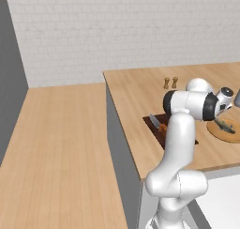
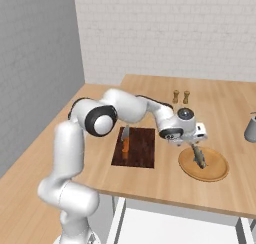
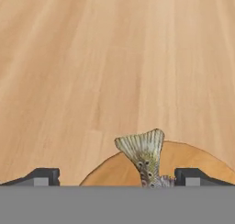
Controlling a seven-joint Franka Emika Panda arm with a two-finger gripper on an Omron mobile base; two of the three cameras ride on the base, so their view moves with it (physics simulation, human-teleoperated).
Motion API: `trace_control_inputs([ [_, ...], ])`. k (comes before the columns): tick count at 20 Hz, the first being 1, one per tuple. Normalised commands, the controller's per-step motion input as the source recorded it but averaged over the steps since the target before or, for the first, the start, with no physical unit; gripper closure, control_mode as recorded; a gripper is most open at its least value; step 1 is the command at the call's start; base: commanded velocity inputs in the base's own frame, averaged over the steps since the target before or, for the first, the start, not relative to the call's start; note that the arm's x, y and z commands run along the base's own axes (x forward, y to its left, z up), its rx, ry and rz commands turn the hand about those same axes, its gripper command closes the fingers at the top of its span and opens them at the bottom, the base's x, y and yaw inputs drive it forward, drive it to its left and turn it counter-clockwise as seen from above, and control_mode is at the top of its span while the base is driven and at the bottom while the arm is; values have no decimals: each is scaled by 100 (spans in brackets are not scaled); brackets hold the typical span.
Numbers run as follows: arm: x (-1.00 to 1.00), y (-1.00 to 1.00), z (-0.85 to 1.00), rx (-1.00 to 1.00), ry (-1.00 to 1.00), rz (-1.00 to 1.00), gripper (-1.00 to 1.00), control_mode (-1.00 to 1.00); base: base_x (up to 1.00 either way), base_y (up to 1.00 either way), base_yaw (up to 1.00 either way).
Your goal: Pick up the knife from the drawer and place it on the cutting board. Then place the meat from the plate to the cutting board.
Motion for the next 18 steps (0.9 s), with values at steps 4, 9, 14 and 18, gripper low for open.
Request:
trace_control_inputs([
  [4,0,-64,0,0,6,0,-100,-100,0,0,0],
  [9,0,-25,22,8,24,0,-100,-100,0,0,0],
  [14,0,-9,13,9,30,0,-100,-100,0,0,0],
  [18,0,-8,-18,3,10,0,-100,-100,0,0,0],
])
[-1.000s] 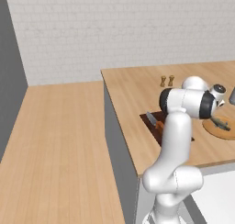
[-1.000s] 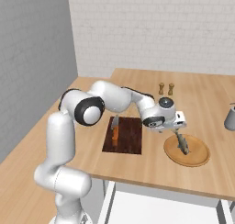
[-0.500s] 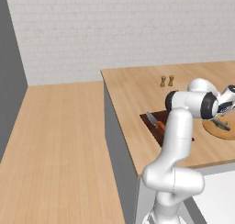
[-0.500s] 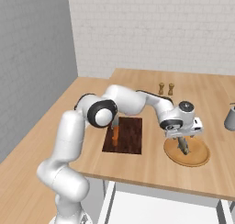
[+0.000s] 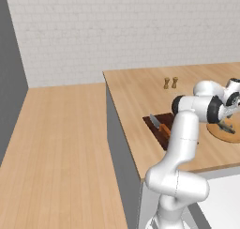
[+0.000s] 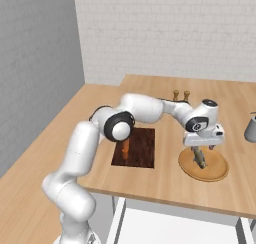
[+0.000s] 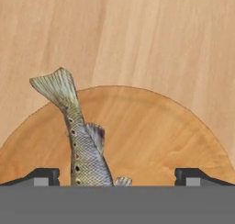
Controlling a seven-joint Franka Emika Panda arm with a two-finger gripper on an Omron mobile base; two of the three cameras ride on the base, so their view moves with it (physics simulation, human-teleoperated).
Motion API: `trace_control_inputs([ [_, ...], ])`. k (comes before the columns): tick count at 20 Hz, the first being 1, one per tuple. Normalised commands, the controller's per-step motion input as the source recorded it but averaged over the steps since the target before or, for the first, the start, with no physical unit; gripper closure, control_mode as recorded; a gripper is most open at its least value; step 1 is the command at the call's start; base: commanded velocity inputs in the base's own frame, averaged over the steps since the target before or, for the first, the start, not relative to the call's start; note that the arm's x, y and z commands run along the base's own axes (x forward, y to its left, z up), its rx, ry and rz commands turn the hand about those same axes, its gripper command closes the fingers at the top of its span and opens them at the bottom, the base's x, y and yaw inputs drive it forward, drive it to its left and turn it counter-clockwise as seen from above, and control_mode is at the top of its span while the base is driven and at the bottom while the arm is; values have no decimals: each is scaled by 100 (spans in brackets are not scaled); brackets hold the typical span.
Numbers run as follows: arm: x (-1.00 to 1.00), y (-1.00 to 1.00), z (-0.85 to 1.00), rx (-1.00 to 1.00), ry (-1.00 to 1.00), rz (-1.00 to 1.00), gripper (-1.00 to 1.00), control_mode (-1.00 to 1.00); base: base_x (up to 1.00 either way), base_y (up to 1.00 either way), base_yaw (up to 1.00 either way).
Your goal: Pick up the knife from the drawer and place it on the cutting board. Then place the meat from the plate to the cutting board.
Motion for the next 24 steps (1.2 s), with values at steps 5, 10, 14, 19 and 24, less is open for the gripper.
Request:
trace_control_inputs([
  [5,6,-7,-33,0,1,0,-100,-100,0,0,0],
  [10,23,-30,-13,0,6,-1,-100,-100,0,0,0],
  [14,-10,1,5,2,8,0,-100,-100,0,0,0],
  [19,-27,38,18,0,0,0,-100,-100,0,0,0],
  [24,-44,28,-3,0,2,-1,-100,-100,0,0,0],
])
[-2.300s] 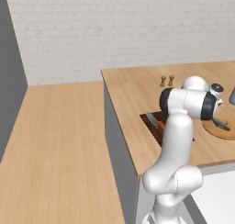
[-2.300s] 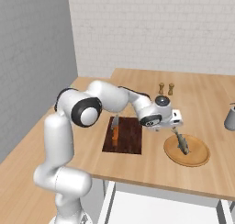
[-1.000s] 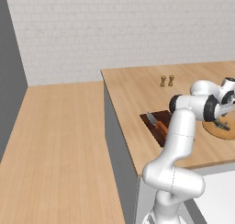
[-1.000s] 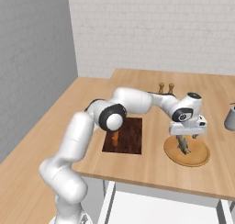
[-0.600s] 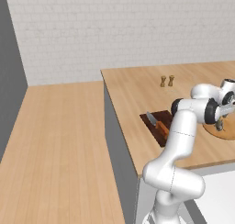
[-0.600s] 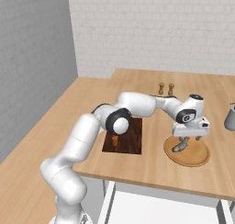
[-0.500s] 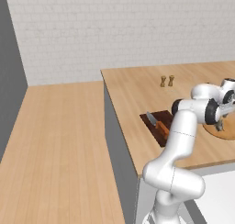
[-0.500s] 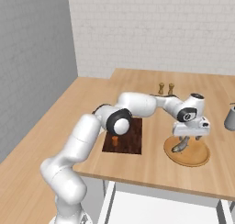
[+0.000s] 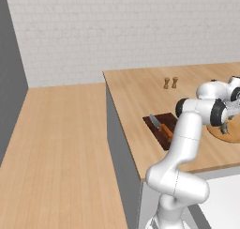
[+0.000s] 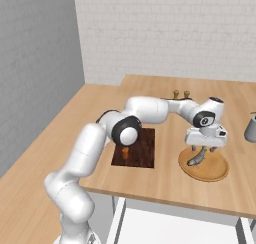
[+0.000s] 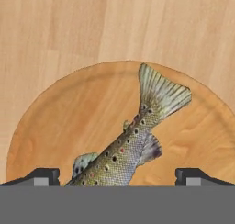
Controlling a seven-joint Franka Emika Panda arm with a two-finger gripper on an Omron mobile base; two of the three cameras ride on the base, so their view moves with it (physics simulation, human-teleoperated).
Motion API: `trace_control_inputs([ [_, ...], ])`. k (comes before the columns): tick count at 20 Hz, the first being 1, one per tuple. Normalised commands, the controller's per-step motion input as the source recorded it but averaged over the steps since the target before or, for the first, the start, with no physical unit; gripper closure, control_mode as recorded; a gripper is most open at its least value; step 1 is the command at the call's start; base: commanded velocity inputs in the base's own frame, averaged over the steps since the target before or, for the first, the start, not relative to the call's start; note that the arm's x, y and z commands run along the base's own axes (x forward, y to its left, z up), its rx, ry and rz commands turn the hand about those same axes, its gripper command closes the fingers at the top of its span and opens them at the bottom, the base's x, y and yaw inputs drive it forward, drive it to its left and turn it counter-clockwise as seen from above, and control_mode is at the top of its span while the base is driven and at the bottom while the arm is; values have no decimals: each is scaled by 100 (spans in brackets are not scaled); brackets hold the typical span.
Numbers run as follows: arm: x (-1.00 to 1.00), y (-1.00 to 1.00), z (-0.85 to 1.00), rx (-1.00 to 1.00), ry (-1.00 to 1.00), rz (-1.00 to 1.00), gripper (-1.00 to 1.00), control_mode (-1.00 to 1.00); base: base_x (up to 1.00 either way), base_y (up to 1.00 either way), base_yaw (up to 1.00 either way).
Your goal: Pick up the knife from the drawer and place it on the cutting board. Then place the meat from the plate to the cutting board.
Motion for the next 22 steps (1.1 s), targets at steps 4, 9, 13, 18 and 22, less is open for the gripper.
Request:
trace_control_inputs([
  [4,-52,8,-3,0,0,-9,-100,-100,0,0,0],
  [9,-8,39,3,-7,0,-18,-100,-100,0,0,0],
  [13,32,12,2,-3,0,-36,-100,-100,0,0,0],
  [18,-8,-13,2,2,0,-25,-100,-100,0,0,0],
  [22,-8,-1,2,3,0,-9,-100,-100,0,0,0],
])
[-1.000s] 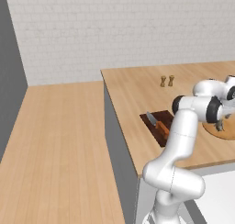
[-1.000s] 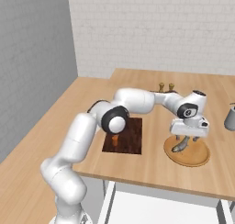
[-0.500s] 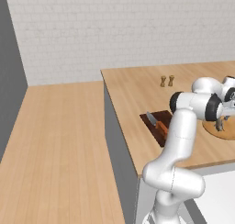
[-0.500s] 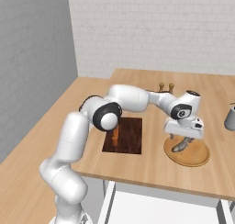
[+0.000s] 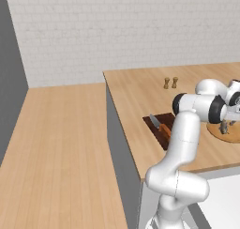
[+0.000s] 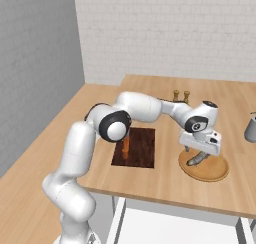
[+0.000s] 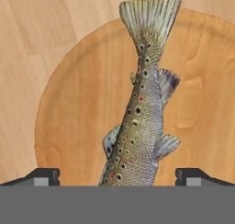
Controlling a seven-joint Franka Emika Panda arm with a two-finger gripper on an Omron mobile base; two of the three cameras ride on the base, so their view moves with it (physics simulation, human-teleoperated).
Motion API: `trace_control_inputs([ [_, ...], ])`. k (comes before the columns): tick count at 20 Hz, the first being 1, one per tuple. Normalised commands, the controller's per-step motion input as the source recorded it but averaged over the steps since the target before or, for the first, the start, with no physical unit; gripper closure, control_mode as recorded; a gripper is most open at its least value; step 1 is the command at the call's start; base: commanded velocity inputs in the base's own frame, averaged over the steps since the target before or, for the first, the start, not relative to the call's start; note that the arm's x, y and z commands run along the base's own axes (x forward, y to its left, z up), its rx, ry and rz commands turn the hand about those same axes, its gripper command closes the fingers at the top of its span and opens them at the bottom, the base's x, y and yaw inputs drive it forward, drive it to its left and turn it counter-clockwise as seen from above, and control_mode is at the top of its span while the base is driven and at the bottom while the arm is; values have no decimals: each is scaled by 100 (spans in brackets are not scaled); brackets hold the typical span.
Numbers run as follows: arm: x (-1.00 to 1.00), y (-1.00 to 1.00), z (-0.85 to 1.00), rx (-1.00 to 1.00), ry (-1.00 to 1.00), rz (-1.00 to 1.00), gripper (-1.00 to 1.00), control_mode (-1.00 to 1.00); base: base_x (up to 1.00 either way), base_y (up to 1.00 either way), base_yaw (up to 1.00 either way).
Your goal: Pick up the knife from the drawer and place it on the cutting board. Then place the meat from the plate to the cutting board.
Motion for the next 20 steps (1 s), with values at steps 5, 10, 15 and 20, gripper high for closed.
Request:
trace_control_inputs([
  [5,-11,0,-2,0,0,-8,-100,-100,0,0,0],
  [10,-12,-1,-24,0,0,-9,-100,-100,0,0,0],
  [15,0,4,-41,-1,0,-8,-100,-100,0,0,0],
  [20,0,0,-10,0,0,-4,100,-100,0,0,0],
])
